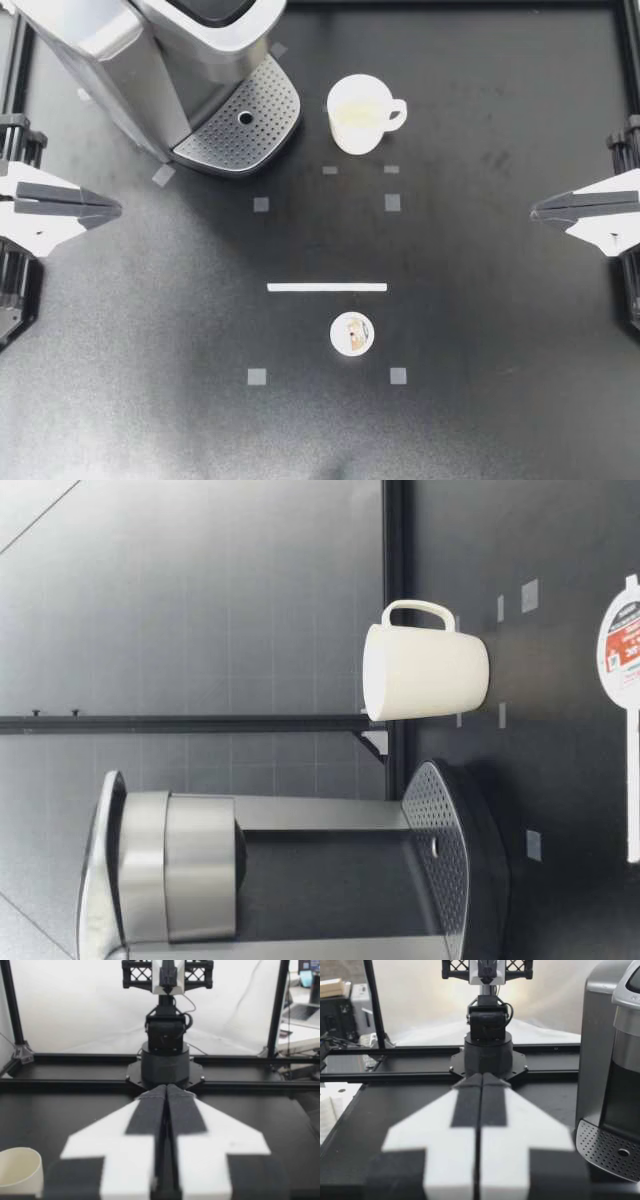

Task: Place the coffee capsule inside the capsule container, then place the cup onto the center of the cup tray.

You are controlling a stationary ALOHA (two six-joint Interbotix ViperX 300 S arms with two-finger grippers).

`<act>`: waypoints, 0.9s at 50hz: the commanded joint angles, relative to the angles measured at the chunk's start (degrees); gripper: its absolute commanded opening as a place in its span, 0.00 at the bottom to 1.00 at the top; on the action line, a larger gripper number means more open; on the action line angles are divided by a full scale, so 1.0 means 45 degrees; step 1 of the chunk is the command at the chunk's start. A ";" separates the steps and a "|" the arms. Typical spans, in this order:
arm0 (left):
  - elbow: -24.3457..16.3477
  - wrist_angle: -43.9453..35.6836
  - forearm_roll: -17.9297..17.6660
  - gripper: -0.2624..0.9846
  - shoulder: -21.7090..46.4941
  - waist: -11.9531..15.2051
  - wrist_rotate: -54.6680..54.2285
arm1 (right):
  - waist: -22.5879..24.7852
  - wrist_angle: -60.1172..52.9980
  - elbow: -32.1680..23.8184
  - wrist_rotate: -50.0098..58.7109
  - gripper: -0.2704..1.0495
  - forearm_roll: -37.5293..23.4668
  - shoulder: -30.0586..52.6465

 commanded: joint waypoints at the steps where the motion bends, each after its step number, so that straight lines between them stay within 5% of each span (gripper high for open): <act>1: -0.0059 -0.0117 0.0000 0.38 -0.0039 0.0195 -0.0059 | 0.0117 -0.0039 -0.0137 0.0039 0.28 0.0020 0.0137; 11: -0.0098 -0.0176 0.0000 0.32 -0.0059 0.0195 -0.0039 | 0.0117 0.0781 -0.0840 0.0195 0.21 0.0176 0.1699; 28: -0.0176 -0.0391 0.0000 0.32 -0.0059 0.0195 0.0020 | 0.0254 0.6504 -0.3789 0.0449 0.22 0.0234 0.5879; 35: -0.0176 -0.0488 0.0000 0.32 -0.0078 0.0195 0.0020 | 0.0703 0.6758 -0.3984 0.0410 0.28 0.0234 0.7051; 45: -0.0176 -0.0488 0.0000 0.32 -0.0059 0.0195 0.0098 | 0.1074 0.6660 -0.4082 0.0449 0.50 0.0254 0.8379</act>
